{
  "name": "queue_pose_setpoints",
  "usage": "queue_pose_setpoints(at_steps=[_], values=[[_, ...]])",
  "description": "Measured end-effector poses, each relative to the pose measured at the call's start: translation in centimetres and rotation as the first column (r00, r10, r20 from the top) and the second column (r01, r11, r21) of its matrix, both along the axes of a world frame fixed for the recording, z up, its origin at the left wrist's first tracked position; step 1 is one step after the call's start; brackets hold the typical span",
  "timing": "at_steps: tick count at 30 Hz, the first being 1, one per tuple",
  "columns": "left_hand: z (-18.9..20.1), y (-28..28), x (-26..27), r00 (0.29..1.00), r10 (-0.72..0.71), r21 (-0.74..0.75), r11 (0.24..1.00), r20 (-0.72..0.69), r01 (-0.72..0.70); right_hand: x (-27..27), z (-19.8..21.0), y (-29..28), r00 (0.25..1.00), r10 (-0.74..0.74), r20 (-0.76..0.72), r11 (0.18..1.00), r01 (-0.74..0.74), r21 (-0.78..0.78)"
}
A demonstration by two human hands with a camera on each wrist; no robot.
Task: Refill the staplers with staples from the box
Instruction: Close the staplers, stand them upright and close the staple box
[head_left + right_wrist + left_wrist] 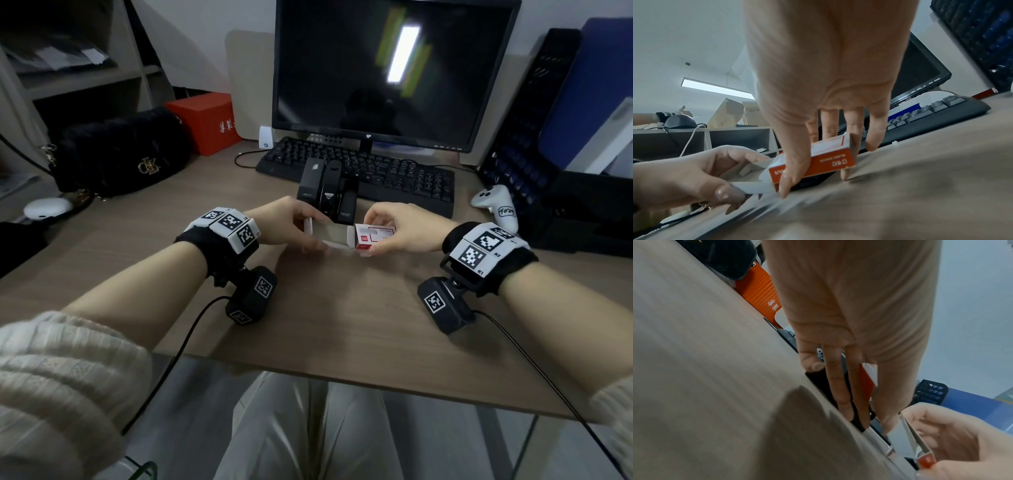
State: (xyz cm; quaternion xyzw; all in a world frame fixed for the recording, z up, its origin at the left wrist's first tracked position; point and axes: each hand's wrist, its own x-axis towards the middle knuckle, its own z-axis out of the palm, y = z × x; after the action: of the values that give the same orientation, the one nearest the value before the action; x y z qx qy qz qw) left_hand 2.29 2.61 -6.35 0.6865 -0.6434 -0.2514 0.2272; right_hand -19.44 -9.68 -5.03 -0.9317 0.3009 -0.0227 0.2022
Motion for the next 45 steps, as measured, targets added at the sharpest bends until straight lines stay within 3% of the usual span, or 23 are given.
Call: queue_pose_setpoints(at_steps=[18,24,37,45], values=[[0.54,0.19,-0.32,0.989,-0.008,-0.074,0.997,-0.148,-0.003,0.19,0.18,-0.31,0.999,0.010,0.035,0.999,-0.012,0.038],[0.47,0.02,0.09,0.992,0.020,-0.076,0.997,-0.126,-0.030,0.07,0.25,0.18,0.997,0.015,0.076,0.993,-0.023,0.116],[0.59,0.01,0.25,0.994,0.077,-0.103,0.991,-0.081,-0.086,0.20,0.10,0.14,0.993,0.018,0.116,0.999,-0.023,0.047],[0.51,-0.12,0.28,0.993,0.113,-0.109,0.987,-0.025,-0.115,0.07,-0.19,-0.02,0.970,0.099,0.222,0.968,-0.146,0.205]])
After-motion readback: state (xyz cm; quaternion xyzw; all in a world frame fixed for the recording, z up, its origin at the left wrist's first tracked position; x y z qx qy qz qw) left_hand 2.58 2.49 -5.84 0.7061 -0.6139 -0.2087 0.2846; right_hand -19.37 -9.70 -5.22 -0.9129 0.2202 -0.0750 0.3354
